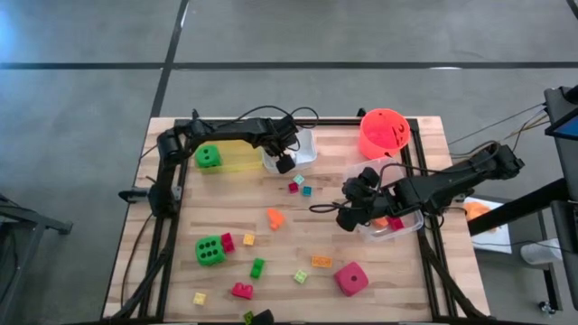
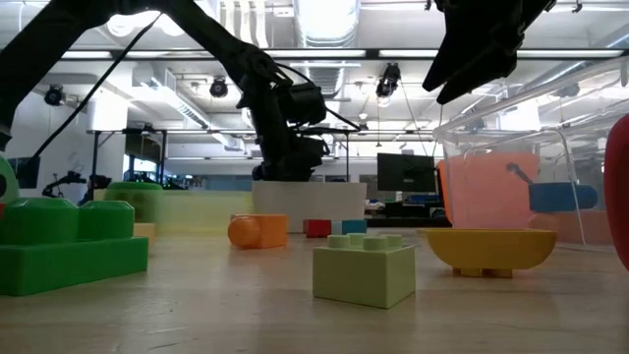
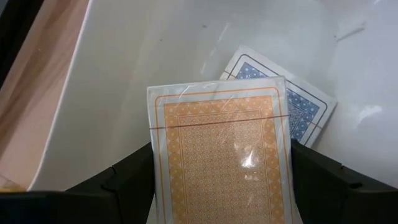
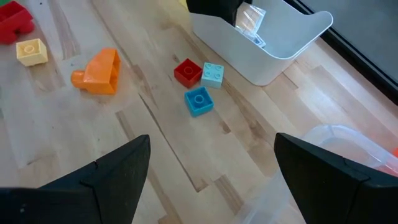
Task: Pick & Place Toys
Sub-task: Put the orange deck of cards into the white bin
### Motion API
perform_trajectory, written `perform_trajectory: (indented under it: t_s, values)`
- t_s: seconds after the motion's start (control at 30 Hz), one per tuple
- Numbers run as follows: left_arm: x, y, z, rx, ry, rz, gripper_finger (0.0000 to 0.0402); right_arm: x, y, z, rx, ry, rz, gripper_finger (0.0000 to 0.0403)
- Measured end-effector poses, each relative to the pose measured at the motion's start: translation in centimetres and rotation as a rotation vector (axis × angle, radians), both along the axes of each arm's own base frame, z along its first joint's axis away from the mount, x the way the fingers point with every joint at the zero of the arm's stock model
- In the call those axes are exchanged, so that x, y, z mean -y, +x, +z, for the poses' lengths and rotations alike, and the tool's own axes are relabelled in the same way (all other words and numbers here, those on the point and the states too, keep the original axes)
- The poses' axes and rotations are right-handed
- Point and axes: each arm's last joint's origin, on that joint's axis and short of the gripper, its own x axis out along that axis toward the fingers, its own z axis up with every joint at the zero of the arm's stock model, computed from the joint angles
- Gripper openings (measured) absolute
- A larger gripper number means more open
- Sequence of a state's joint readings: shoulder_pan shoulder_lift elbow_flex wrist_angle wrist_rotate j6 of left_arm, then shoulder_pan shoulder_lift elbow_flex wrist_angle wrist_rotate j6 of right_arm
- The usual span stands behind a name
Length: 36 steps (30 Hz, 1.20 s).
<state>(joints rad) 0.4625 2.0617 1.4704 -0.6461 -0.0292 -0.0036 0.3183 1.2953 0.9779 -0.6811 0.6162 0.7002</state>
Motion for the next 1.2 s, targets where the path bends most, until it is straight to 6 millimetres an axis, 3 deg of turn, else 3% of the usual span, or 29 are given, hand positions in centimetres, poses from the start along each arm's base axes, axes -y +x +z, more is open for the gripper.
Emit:
perform_trajectory:
  t_s: [0.13,0.27,0.33,0.67,0.97,1.2]
  values:
    - [0.0,0.0,0.0,0.002,-0.008,0.023,0.0295,-0.1,0.0,0.0,-0.006,0.02,0.015,0.0337]
    - [0.0,0.0,-0.1,-0.004,-0.008,0.027,0.0369,-0.1,0.0,0.0,-0.005,0.021,0.015,0.0337]
    - [0.0,0.0,-0.1,-0.003,-0.009,0.028,0.0386,-0.1,0.0,0.0,-0.005,0.021,0.016,0.0337]
    - [0.1,-0.1,0.1,-0.001,-0.01,0.032,0.033,-0.1,0.1,0.0,-0.002,0.02,0.018,0.0337]
    - [0.3,-0.6,2.3,0.04,0.01,0.036,0.0328,-0.1,0.1,0.0,-0.005,0.032,0.026,0.0337]
    - [0.3,-0.8,3.0,0.05,0.008,0.053,0.0328,-0.1,0.1,0.0,-0.004,0.033,0.026,0.0337]
